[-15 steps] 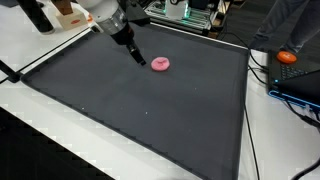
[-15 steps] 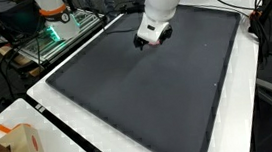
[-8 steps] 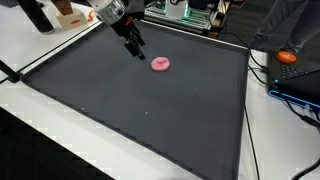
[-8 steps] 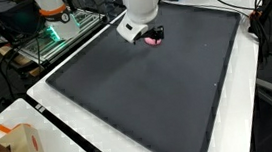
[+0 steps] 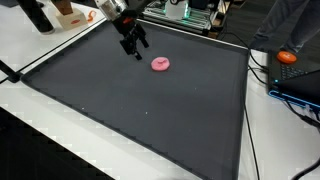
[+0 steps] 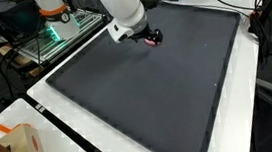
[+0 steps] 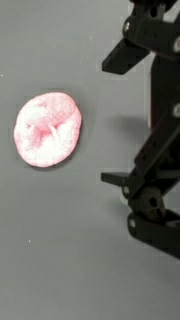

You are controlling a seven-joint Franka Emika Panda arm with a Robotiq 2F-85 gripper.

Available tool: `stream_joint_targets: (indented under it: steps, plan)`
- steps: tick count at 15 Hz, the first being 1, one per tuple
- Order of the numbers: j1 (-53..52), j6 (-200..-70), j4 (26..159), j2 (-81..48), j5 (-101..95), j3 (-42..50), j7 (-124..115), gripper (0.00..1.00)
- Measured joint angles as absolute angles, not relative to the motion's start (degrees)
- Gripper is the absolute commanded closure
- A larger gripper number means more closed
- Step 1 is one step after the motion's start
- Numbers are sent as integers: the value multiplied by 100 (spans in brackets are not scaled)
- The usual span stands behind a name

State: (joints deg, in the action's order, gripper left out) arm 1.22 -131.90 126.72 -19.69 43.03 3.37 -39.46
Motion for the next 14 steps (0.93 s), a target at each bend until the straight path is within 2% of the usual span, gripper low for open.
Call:
stream_joint_targets:
  steps: [14]
  plan:
    - [-247,-13277,12958,-1249,3941,278,-4426,0]
